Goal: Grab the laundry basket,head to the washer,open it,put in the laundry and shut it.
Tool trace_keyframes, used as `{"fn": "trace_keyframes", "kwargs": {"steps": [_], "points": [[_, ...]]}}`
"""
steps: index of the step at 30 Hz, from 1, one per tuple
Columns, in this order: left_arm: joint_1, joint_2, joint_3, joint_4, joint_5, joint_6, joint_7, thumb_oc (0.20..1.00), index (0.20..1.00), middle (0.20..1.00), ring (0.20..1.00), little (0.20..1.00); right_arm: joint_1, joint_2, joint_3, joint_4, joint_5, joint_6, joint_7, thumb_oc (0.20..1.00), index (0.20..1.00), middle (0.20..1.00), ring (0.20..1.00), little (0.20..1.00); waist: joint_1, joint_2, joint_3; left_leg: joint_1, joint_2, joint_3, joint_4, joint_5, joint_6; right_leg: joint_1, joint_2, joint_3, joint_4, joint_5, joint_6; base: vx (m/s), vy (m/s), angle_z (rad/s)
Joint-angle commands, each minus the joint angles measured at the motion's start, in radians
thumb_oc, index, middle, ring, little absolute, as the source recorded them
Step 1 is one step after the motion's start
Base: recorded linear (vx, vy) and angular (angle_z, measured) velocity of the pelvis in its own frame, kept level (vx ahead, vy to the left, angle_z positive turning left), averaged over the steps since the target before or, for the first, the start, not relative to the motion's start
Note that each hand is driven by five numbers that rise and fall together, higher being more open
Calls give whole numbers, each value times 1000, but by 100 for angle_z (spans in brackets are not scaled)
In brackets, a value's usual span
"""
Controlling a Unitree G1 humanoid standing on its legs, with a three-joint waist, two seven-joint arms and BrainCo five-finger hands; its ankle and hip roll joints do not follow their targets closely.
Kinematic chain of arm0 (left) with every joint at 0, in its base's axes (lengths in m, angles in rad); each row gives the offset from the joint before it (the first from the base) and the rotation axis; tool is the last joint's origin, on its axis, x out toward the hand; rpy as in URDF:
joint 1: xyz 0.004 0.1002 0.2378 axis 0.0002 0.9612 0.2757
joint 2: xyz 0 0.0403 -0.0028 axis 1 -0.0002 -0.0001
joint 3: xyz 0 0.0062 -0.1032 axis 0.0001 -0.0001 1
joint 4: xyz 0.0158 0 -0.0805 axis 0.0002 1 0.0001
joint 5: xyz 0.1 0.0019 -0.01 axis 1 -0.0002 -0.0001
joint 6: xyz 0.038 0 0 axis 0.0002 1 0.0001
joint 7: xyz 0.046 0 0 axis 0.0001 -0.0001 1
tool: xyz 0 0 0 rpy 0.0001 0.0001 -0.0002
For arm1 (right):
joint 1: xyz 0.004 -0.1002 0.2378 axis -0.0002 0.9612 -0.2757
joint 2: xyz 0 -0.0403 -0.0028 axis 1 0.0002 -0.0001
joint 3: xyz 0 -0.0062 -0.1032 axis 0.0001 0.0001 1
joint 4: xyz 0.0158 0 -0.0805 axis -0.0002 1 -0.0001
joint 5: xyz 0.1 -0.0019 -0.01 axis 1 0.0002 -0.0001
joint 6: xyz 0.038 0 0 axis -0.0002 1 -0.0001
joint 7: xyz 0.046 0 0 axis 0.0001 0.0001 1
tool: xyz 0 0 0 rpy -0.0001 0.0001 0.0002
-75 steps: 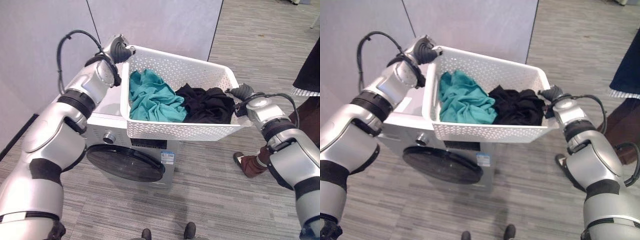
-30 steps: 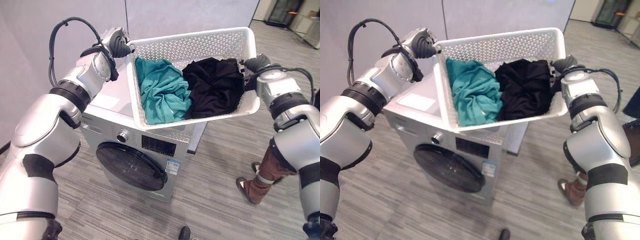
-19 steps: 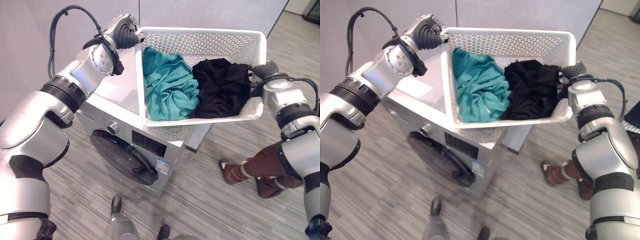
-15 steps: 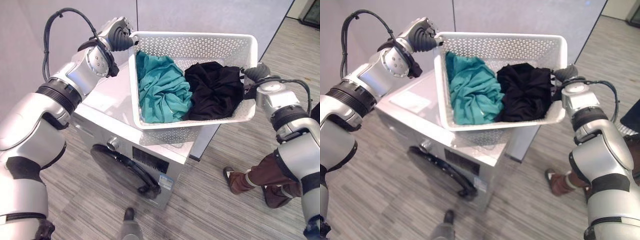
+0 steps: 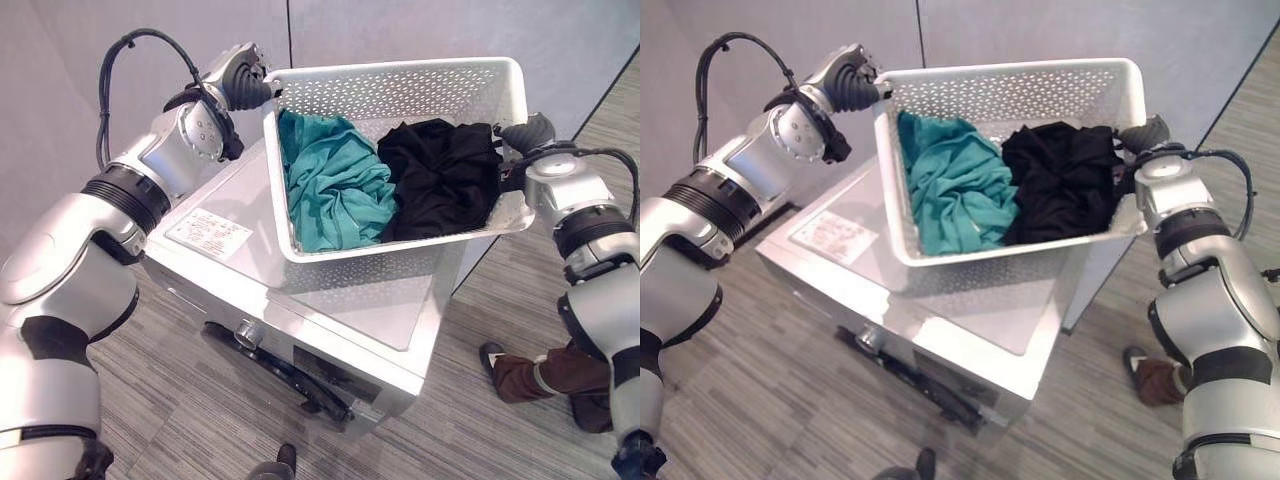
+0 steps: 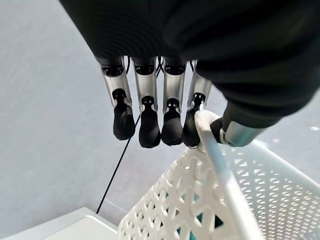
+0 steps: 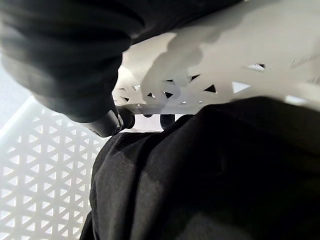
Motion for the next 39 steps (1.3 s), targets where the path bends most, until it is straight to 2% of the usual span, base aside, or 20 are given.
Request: {"fn": "trace_keyframes", "kwargs": {"steps": [1, 2, 3, 4, 5, 6, 8, 17, 26, 39], "points": [[-105, -170, -22, 15, 40, -70, -31, 200, 200, 200, 200, 200, -32, 112, 39, -26, -35, -40, 74, 200, 200, 200, 200, 200, 5, 11, -32, -22, 71, -7, -39, -19, -48, -24, -52, -12, 0, -51, 86, -2, 4, -12], [-97, -178, -16, 22, 44, -66, -31, 200, 200, 200, 200, 200, -25, 124, 40, -18, -46, -34, 78, 200, 200, 200, 200, 200, 3, 10, -27, -22, 71, -8, -39, -20, -47, -27, -51, -11, 1, -52, 85, -14, 1, -9], [-86, -198, -3, 53, 43, -55, -30, 1000, 1000, 1000, 1000, 1000, -22, 143, 47, 10, -67, -19, 88, 344, 344, 344, 344, 344, -2, 9, -21, -23, 72, -9, -39, -21, -46, -29, -50, -9, 1, -54, 83, -16, -1, -11], [-79, -204, 5, 67, 45, -52, -28, 1000, 1000, 1000, 1000, 1000, -24, 147, 51, 21, -75, -16, 96, 507, 507, 507, 507, 507, -4, 8, -19, -22, 72, -8, -39, -22, -46, -30, -49, -9, 2, -55, 82, -13, -1, -7], [-79, -204, 5, 67, 45, -52, -28, 1000, 1000, 1000, 1000, 1000, -24, 147, 51, 21, -75, -16, 96, 947, 947, 947, 947, 947, -4, 8, -19, -22, 72, -8, -39, -22, -46, -30, -49, -9, 2, -55, 82, 0, 0, 0], [-78, -211, 14, 91, 48, -47, -24, 1000, 1000, 1000, 1000, 1000, -29, 150, 61, 35, -84, -9, 104, 1000, 1000, 1000, 1000, 1000, -6, 6, -17, -22, 74, -8, -39, -21, -46, -31, -48, -9, 2, -55, 82, 0, 0, 0], [-76, -240, 25, 159, 63, -37, -20, 1000, 1000, 1000, 1000, 1000, -47, 157, 76, 70, -78, -3, 116, 1000, 1000, 1000, 1000, 1000, -14, 0, -13, -21, 77, -6, -41, -21, -48, -33, -45, -9, -1, -54, 81, -6, -10, 2], [-75, -283, 58, 155, 87, -39, 13, 1000, 1000, 1000, 1000, 1000, -110, 151, 100, 94, -80, -13, 115, 1000, 1000, 1000, 1000, 1000, -19, -11, -17, -25, 76, -15, -41, -24, -50, -27, -40, -21, -13, -52, 81, 4, -7, 0], [-27, -261, 97, 33, 64, -56, 27, 1000, 1000, 1000, 1000, 1000, -86, 131, 80, 25, -83, -23, 96, 1000, 1000, 1000, 1000, 1000, -10, -6, -19, -35, 64, -30, -41, -30, -49, -18, -41, -42, -30, -49, 80, 14, -7, 2], [-78, -226, 91, 42, 14, -81, 48, 1000, 1000, 1000, 1000, 1000, -127, 80, 47, 65, -77, -33, 59, 1000, 1000, 1000, 1000, 1000, -4, 14, -17, -66, 61, -35, -41, -27, -60, -27, -38, -63, -58, -39, 83, 22, -22, 3]]}}
